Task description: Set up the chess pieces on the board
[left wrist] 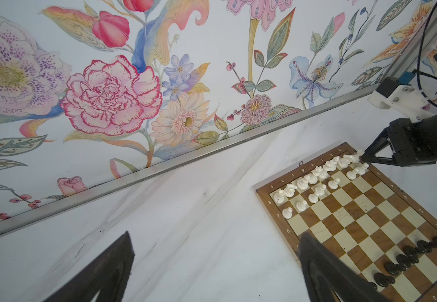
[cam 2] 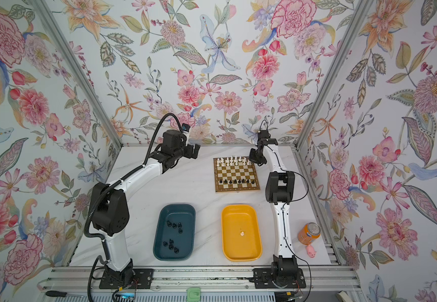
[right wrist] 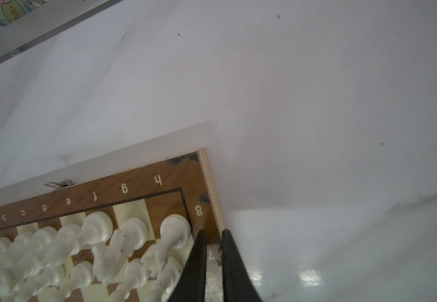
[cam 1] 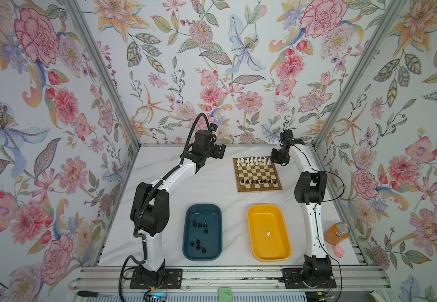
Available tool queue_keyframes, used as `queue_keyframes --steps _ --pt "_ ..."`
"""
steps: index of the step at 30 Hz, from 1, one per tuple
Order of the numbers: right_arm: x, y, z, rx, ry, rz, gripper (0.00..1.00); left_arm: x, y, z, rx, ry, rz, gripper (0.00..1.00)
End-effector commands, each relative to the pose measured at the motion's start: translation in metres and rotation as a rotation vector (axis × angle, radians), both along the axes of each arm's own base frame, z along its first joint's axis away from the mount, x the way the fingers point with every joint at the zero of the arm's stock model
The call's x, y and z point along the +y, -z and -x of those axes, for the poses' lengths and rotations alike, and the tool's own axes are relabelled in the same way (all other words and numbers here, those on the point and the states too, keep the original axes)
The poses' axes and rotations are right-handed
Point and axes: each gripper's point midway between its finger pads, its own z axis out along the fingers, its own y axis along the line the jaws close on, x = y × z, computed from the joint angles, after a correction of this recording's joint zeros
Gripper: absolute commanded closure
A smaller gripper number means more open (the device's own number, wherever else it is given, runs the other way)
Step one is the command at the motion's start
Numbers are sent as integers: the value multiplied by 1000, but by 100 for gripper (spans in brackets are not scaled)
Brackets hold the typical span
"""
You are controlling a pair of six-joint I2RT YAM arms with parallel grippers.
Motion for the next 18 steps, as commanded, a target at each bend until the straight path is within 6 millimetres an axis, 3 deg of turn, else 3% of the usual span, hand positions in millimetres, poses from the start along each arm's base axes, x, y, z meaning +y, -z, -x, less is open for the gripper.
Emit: queue_keyframes --steps 1,18 --pt "10 -9 -3 -19 -10 -20 86 3 -1 -7 -3 -13 -10 1" --pt "4 -35 -10 -86 2 18 86 1 -1 -8 -6 -5 -8 1"
